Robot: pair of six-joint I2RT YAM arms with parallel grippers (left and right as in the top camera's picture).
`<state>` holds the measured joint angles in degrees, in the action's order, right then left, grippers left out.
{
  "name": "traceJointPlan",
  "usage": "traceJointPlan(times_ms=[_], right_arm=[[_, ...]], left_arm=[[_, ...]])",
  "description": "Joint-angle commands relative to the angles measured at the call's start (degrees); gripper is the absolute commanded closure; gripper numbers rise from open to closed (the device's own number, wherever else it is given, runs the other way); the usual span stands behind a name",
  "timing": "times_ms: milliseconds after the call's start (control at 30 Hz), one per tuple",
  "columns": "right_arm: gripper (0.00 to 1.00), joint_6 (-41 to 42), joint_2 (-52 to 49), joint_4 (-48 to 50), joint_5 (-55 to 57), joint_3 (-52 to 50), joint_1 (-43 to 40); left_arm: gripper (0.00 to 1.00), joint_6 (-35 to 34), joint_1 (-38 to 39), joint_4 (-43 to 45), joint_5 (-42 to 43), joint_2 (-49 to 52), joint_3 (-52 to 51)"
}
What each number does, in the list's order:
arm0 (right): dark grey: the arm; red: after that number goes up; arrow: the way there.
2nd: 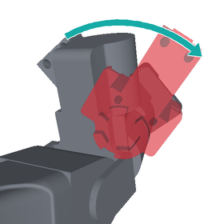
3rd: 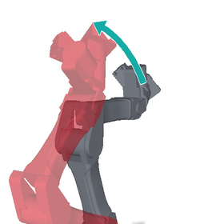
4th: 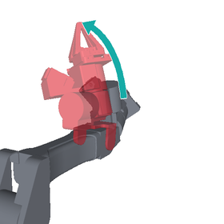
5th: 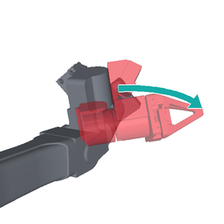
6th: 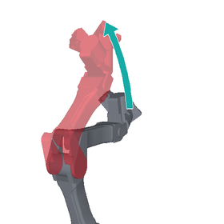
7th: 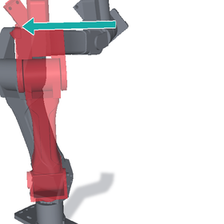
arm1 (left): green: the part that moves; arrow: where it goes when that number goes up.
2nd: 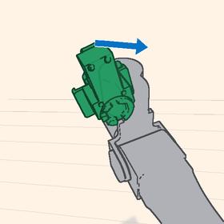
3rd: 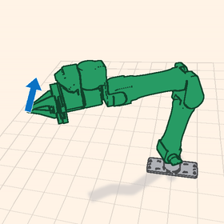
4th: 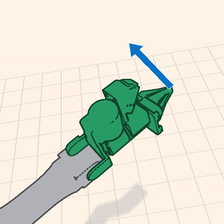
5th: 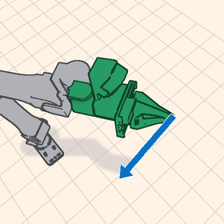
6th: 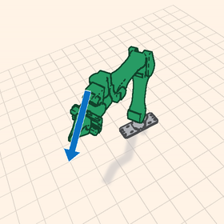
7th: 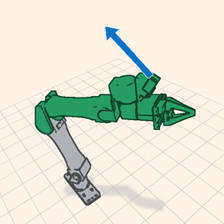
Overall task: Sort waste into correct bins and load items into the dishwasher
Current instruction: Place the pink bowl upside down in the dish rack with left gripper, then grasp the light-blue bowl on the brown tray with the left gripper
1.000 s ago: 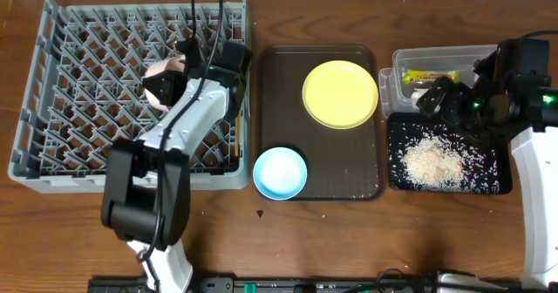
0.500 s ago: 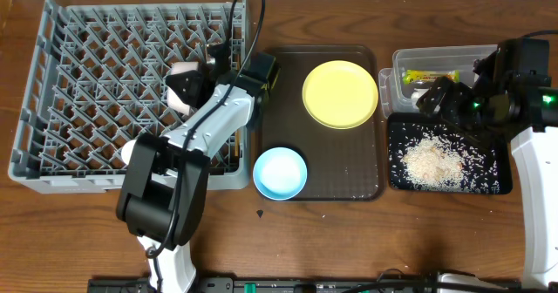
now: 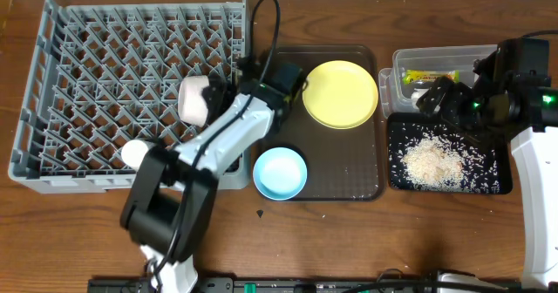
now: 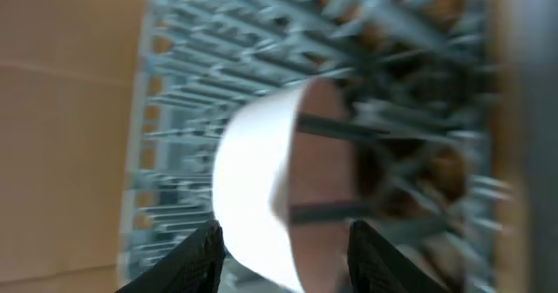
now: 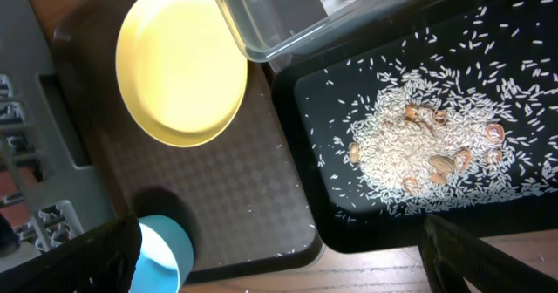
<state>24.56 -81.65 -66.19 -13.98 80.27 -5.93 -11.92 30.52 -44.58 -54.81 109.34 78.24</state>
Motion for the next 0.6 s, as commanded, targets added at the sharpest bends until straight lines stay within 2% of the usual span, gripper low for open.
traceJointPlan(times_ms=[0,100,200,233,300,400,567], right_arm=[[0.01,0.44,0.17,-0.04,-0.44,-0.09,-0.22],[0.01,0.44,0.15,-0.07,-0.44,-0.09,-0.22],[0.01,0.44,0.15,-0.04,-0.44,-0.09,-0.22],[0.01,0.44,0.17,-0.07,-0.44,-0.09,-0.22],[0.01,0.44,0.17,-0.04,-0.44,-0.09,-0.22],[0.01,0.44,0.17,-0.07,-0.44,-0.09,-0.22],[0.01,0.44,0.17,-0.04,-0.44,-0.09,-0.22]], left_arm=[[0.53,0.94,1.29,-0.61,16.83,-7.98,0.81],[0.53,0.90,1.68,-2.73,26.08,-12.74,0.85],[0.53,0.26,1.70,-5.60,40.17,-17.79,0.85],[0.56,-0.81,1.70,-6.38,44.89,-19.10,0.85],[0.76,-5.18,1.77,-8.55,54.86,-20.48,0.66],[0.88,-7.32,3.23,-9.11,58.62,-19.17,-2.38],[0.92,-10.34,5.95,-4.79,57.99,-15.43,-8.72]])
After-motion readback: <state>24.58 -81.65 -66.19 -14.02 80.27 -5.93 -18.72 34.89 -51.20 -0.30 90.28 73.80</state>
